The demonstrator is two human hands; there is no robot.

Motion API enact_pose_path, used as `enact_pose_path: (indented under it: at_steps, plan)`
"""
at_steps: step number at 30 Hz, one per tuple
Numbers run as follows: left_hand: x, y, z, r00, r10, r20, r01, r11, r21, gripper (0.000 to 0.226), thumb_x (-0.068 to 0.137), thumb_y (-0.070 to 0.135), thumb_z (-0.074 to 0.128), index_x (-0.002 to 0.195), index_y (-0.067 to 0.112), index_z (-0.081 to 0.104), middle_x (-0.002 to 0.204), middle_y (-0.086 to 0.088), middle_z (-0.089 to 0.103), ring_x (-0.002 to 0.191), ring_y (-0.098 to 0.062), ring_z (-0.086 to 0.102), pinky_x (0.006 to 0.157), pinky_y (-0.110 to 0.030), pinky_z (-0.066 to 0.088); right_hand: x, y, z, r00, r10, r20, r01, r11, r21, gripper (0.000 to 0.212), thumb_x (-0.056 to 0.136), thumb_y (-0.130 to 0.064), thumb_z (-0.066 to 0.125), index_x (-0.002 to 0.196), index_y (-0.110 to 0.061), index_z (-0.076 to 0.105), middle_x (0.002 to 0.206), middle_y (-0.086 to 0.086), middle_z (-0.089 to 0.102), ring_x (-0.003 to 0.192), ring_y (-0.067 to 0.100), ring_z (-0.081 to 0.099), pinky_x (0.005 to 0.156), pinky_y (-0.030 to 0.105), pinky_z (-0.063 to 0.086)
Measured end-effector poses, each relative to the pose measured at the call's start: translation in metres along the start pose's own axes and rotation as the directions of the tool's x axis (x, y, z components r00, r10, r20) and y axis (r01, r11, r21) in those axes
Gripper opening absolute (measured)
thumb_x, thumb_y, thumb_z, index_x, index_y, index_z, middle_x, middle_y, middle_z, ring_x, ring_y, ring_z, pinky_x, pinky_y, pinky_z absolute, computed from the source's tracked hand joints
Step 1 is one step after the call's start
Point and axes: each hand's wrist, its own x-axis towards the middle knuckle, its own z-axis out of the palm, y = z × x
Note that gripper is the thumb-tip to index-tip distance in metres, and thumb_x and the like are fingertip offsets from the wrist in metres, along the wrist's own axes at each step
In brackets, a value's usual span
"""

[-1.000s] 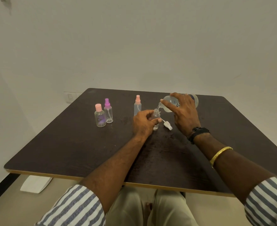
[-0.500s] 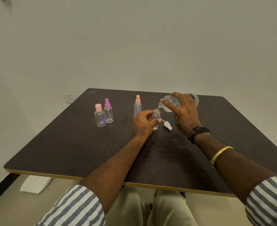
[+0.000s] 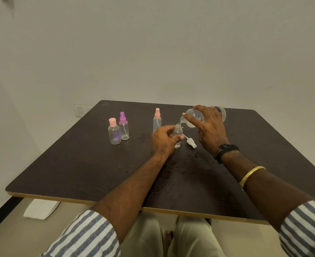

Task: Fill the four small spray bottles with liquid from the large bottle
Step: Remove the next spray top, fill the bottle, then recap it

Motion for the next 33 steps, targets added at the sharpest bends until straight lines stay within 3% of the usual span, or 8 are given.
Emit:
enact_pose_path:
  at_steps: [7, 15, 25, 33]
  plan:
    - [0.0006, 0.0006, 0.0005, 1.0, 0.003, -0.001, -0.003, 1.0, 0.009, 0.039, 0.076, 0.024, 0.087, 0.112, 0.014, 0.076, 0.1, 0.0, 0.077, 0.087, -0.007, 0.07, 0.076, -0.014, 0.054, 0.0007, 0.0017, -0.0006, 1.0, -0.005, -0.013, 0.005, 1.0, -0.012, 0.077, 0.074, 0.016, 0.066, 0.136, -0.028, 0.06, 0.136, 0.017, 0.054, 0.127, 0.033, 0.044, 0.112, 0.057, 0.034]
    - [0.0011, -0.0009, 0.0016, 1.0, 0.006, -0.007, -0.006, 1.0, 0.022, 0.041, 0.076, 0.026, 0.087, 0.113, 0.013, 0.075, 0.103, -0.001, 0.077, 0.091, -0.01, 0.071, 0.082, -0.024, 0.058, 0.0001, 0.001, 0.0003, 1.0, -0.001, -0.008, 0.001, 1.0, -0.011, 0.077, 0.072, 0.016, 0.067, 0.136, -0.028, 0.06, 0.136, 0.018, 0.054, 0.126, 0.036, 0.045, 0.11, 0.059, 0.037]
    - [0.0019, -0.0026, 0.0024, 1.0, 0.002, -0.017, -0.001, 1.0, 0.021, 0.042, 0.075, 0.025, 0.087, 0.113, 0.012, 0.075, 0.103, -0.002, 0.077, 0.09, -0.011, 0.071, 0.079, -0.019, 0.056, -0.0004, 0.0009, 0.0013, 1.0, -0.009, 0.015, 0.009, 1.0, -0.02, 0.077, 0.074, 0.015, 0.067, 0.137, -0.029, 0.061, 0.138, 0.016, 0.054, 0.128, 0.036, 0.046, 0.112, 0.055, 0.034]
    - [0.0018, -0.0046, 0.0023, 1.0, -0.009, -0.01, 0.009, 1.0, 0.012, 0.038, 0.075, 0.025, 0.087, 0.11, 0.016, 0.077, 0.098, 0.002, 0.077, 0.088, -0.009, 0.071, 0.08, -0.025, 0.059, -0.0014, 0.0006, -0.0005, 1.0, -0.013, 0.018, 0.013, 1.0, -0.01, 0.077, 0.074, 0.016, 0.061, 0.137, -0.028, 0.061, 0.138, 0.016, 0.054, 0.127, 0.036, 0.047, 0.111, 0.056, 0.035]
